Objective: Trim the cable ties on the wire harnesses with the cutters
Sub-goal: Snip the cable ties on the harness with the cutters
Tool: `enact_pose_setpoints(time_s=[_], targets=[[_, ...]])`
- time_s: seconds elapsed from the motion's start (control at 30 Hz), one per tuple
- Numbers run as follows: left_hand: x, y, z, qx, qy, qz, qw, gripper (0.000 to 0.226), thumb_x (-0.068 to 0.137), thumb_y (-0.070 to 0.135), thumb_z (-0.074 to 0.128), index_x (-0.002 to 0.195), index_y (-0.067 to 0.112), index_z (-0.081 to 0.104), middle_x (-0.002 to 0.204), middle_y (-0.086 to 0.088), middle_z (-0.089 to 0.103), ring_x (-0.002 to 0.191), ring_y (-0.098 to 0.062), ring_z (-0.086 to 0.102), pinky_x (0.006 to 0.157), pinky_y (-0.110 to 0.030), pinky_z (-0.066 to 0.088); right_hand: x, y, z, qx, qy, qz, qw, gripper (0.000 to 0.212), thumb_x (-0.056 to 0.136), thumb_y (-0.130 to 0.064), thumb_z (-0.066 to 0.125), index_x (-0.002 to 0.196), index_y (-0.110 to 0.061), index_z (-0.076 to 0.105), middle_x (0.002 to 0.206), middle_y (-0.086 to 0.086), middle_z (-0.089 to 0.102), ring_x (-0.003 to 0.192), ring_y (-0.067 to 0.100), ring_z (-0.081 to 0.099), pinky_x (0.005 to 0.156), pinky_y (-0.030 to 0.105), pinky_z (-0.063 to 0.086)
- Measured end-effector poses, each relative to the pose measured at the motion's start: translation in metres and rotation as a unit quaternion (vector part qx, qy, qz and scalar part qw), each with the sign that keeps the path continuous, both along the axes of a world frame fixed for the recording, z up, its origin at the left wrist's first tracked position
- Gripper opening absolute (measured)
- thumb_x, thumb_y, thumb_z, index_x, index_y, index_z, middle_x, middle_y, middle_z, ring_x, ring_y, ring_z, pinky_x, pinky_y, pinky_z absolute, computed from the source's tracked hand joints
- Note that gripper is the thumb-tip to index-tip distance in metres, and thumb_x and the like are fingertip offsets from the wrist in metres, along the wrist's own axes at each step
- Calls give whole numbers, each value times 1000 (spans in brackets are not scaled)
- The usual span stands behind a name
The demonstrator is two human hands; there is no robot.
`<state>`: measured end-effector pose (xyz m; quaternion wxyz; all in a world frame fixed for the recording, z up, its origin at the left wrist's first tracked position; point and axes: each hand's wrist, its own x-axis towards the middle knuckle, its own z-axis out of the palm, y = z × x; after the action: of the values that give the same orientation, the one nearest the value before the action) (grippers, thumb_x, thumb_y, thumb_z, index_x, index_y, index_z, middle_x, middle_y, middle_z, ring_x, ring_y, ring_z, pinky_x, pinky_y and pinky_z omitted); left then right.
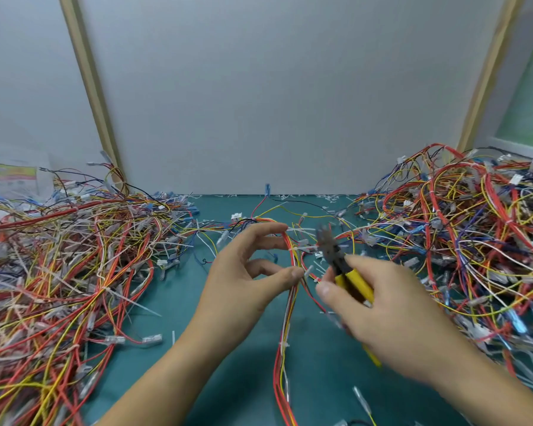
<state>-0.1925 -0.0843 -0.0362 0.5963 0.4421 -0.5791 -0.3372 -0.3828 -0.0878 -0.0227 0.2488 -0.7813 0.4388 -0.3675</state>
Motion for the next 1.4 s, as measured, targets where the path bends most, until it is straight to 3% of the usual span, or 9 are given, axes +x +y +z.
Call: enact_pose_setpoints(time_s=[0.1,0.2,0.7,0.97,1.1,1.4], targets=[[2,0,0,-4,4,1,1000,48,75,5,83,114,28,66,111,5,70,74,-33,71,86,-42,59,1,-1,-5,41,66,-1,997,25,84,-45,60,83,-20,62,66,6,63,53,21,53,54,39,48],[1,1,0,-8,1,-7,1000,48,75,6,83,114,29,66,111,7,70,70,-27,70,83,-37,60,-1,-3,-5,52,95,-6,994,28,85,-46,61,82,-18,60,69,7,64,58,24,58,59,40,51],[1,-1,-5,-23,-3,-20,1000,49,76,4,82,115,29,65,111,7,69,68,-20,69,74,-29,58,3,-2,-6,42,107,-17,993,33,88,-45,62,77,-15,54,70,9,62,59,26,57,57,41,47],[1,-1,-5,-27,-12,-22,999,49,75,7,82,114,30,65,110,7,69,68,-19,70,78,-34,60,3,-3,-7,31,104,-28,994,37,88,-44,63,72,-12,50,60,9,55,56,27,54,54,41,46],[1,-1,-5,-27,-21,-19,999,48,72,15,83,113,33,65,111,7,69,69,-19,70,81,-38,60,3,-3,-8,38,102,-32,994,35,88,-44,64,73,-16,47,50,0,45,56,29,54,52,42,45],[1,-1,-6,-18,-33,-16,999,49,71,19,84,113,35,64,111,9,69,70,-20,71,86,-52,58,2,-3,-7,43,110,-33,992,42,88,-46,62,73,-9,48,52,4,42,49,26,46,53,45,48]])
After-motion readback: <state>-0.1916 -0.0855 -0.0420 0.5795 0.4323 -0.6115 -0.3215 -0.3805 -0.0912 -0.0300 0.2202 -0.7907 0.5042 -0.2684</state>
